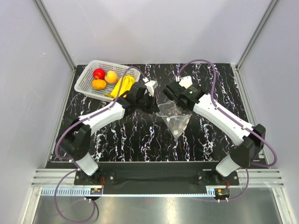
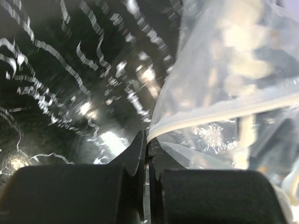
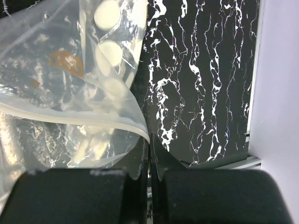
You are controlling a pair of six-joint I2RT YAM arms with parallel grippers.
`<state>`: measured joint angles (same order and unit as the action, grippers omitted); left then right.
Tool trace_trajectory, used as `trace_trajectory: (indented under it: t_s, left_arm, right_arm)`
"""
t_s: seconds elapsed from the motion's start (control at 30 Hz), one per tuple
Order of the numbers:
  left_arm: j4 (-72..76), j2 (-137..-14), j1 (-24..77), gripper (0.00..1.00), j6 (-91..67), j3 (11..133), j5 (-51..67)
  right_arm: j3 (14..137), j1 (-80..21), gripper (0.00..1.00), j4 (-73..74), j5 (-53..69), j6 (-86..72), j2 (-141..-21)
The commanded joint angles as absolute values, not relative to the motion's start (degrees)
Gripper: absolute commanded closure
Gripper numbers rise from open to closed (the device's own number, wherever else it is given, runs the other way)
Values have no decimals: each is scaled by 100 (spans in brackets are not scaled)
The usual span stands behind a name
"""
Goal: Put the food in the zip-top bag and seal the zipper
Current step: Open the zipper of the food storage bag.
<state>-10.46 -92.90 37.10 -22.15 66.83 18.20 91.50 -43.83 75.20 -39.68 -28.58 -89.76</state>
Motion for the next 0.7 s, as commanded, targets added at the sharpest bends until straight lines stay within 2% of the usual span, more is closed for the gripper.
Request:
trace_trajectory:
  t_s: [0.0, 0.2, 0.23, 0.27, 0.43, 0.47, 0.67]
  left_arm:
    - [-881, -9553, 3656, 100, -2030, 6724, 1722]
    - [-326, -9431, 3648, 100, -2197, 6452, 1776]
    - [-264, -9378, 3656, 97, -2223, 6382, 1767]
    - [-203, -9256, 3648, 86, -2241, 6346, 1740]
    - [351, -8877, 3656, 81, -2320, 6074, 1828]
    - [352, -8851, 3648, 71, -2303, 6082, 1837]
    - [465, -8552, 3604, 60, -2188, 5941, 1758]
  right_arm:
    - [9079, -4412, 100, 7244, -4544, -3050, -8948]
    - [8535, -4412, 100, 5690, -3825, -2497, -8464]
    - [8456, -4412, 100, 5513, -3510, -2435, -8386]
    - [8307, -4412, 100, 5354, -3368, -2374, -8359]
    - [8103, -4412, 100, 4562, -2813, -2250, -8595]
    - [8112, -4412, 100, 4466, -2795, -2233, -8665]
    - [8331, -4412, 100, 4508, -2663, -2206, -9131]
